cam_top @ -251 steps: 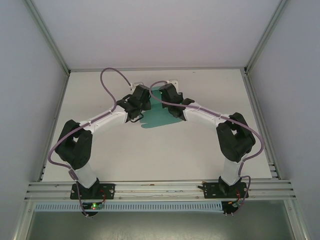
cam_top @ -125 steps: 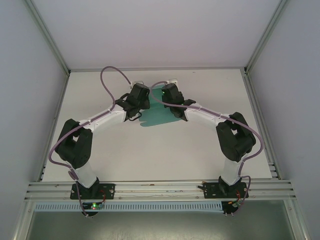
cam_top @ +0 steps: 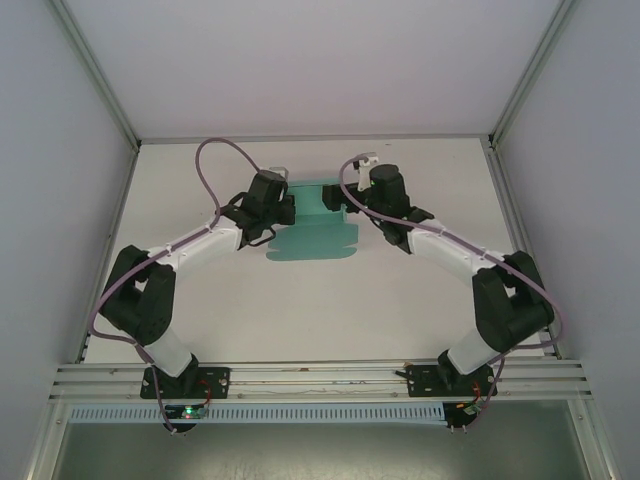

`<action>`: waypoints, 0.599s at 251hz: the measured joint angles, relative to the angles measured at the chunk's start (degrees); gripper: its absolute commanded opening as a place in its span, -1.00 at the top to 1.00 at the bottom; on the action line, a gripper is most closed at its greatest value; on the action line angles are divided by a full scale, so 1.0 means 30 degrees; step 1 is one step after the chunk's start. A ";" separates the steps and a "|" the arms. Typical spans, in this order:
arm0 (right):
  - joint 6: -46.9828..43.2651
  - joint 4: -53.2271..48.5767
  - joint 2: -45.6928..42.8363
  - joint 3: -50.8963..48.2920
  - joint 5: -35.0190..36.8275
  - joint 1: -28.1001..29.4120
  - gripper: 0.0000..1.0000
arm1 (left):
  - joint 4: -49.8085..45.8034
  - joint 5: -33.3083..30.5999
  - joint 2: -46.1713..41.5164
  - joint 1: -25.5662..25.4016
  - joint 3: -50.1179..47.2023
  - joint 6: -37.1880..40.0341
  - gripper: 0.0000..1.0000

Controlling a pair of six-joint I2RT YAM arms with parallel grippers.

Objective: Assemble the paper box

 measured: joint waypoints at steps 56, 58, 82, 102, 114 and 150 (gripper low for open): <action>0.1749 0.1282 -0.2645 -0.2484 -0.3060 -0.1814 -0.97 | -0.1115 0.1974 0.0000 0.0117 0.0568 0.3570 1.00; 0.1778 0.1246 -0.2805 -0.2550 -0.3082 -0.1894 -0.97 | -0.1355 0.2084 0.0087 0.0138 0.0714 0.3891 1.00; 0.2076 0.1035 -0.4903 -0.3351 -0.3694 -0.2805 -0.97 | -0.3446 0.2754 0.1202 0.0248 0.2776 0.6441 1.00; 0.2127 0.0823 -0.6870 -0.4022 -0.4080 -0.3388 -0.97 | -0.5399 0.3220 0.2535 0.0335 0.4860 0.8582 1.00; 0.2098 0.0350 -0.7905 -0.4342 -0.4080 -0.3555 -0.97 | -0.6761 0.3803 0.3308 0.0364 0.6018 0.9989 1.00; 0.1668 -0.2455 -1.0061 -0.4495 -0.3184 -0.3628 -0.97 | -1.0652 0.3854 0.5253 -0.0036 0.8247 1.4273 1.00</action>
